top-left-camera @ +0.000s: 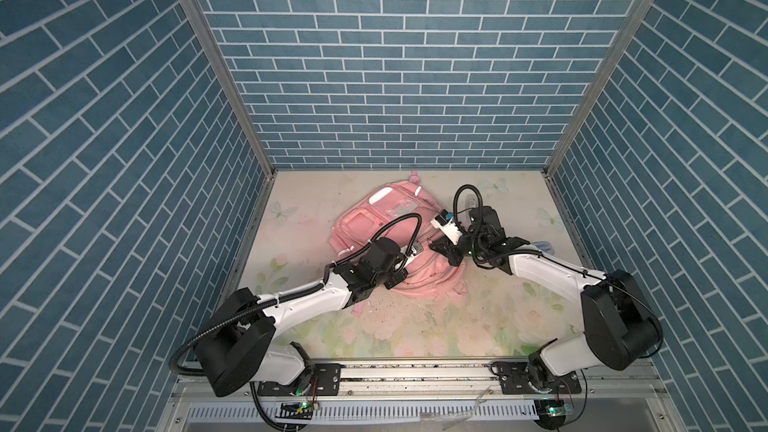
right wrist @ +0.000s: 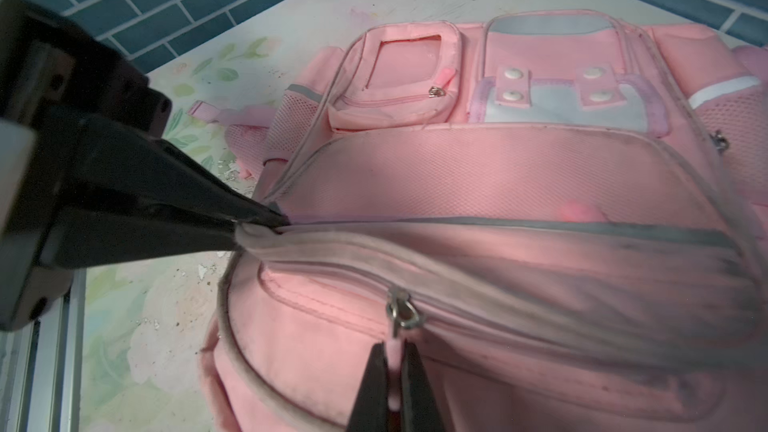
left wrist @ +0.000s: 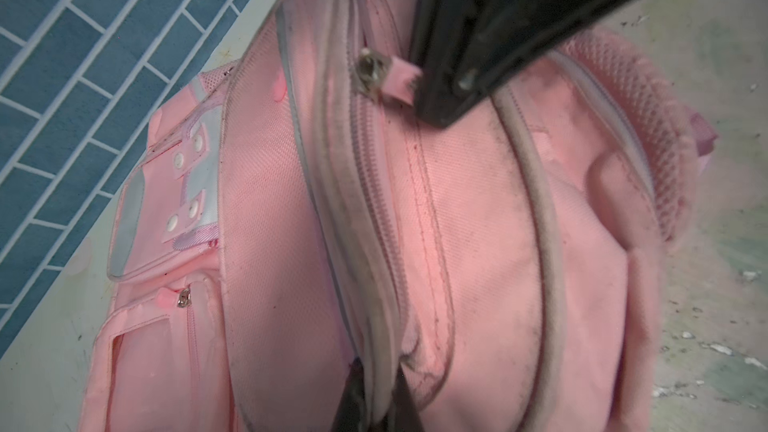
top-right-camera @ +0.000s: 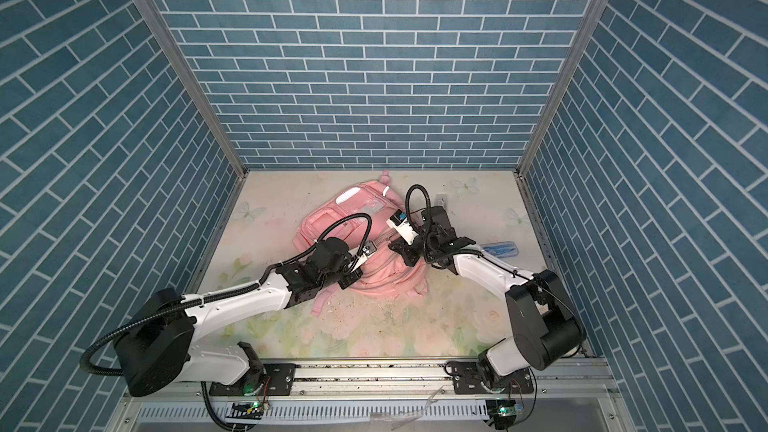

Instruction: Pack the student bag

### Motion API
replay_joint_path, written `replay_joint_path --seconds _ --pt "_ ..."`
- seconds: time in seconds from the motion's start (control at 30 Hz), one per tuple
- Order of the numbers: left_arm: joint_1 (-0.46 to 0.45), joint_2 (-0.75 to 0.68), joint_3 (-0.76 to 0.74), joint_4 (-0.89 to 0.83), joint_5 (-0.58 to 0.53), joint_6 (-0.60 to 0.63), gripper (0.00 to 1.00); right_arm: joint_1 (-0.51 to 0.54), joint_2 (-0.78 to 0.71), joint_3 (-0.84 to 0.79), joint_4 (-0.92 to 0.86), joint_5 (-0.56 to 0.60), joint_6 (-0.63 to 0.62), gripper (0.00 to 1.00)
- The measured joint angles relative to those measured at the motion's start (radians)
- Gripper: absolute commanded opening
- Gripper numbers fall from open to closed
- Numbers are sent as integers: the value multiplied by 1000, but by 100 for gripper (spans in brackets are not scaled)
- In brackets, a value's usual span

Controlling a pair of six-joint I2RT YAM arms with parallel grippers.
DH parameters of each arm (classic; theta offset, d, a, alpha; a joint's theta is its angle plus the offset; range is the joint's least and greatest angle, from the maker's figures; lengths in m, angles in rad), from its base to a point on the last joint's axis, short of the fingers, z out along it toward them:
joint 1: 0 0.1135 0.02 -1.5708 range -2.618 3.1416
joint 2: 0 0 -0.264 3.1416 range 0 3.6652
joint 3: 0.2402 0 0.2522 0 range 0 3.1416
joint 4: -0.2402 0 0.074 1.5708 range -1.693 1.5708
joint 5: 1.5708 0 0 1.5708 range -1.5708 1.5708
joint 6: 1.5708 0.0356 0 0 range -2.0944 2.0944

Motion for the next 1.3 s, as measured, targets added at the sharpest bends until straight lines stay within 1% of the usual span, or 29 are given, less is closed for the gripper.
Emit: replay_joint_path --seconds 0.1,0.2,0.33,0.47,0.5,0.53,0.57,0.6,0.63,0.67,0.73,0.8,0.87,0.97,1.03,1.17,1.3 --pt "10 -2 32 -32 41 -54 0 55 -2 -4 26 15 10 0" --pt "9 -3 53 -50 69 -127 0 77 -2 -5 38 19 26 0" --pt "-15 1 84 -79 64 -213 0 71 -5 -5 35 17 25 0" --pt "-42 37 131 -90 47 -275 0 23 -21 -5 20 -4 25 0" --pt "-47 48 139 -85 45 -285 6 8 -25 -5 18 -10 25 0" --pt "-52 56 145 -78 43 -286 26 -6 -31 -9 18 -16 24 0" --pt "-55 59 147 -67 45 -289 40 -18 -37 -16 18 -20 24 0" --pt "-61 58 147 -58 48 -282 49 -29 -45 -26 17 -22 24 0" --pt "-68 48 146 -50 52 -268 56 -38 -51 -37 17 -24 23 0" --pt "-72 35 141 -38 53 -248 61 -43 -56 -45 17 -27 22 0" --pt "-69 -24 107 -12 65 -185 64 -50 -65 -63 17 -32 22 0" --pt "-40 -94 63 -6 85 -111 65 -50 -69 -73 17 -37 22 0" --pt "18 -146 28 -8 118 -34 66 -51 -69 -74 17 -39 22 0" --pt "113 -163 2 -28 167 56 67 -52 -69 -74 18 -42 22 0" --pt "151 -144 -3 -43 181 111 68 -52 -69 -74 18 -45 22 0" --pt "159 -103 -31 -36 211 217 68 -53 -69 -74 18 -50 22 0" --pt "174 -66 -71 6 237 288 68 -54 -69 -74 19 -54 23 0"
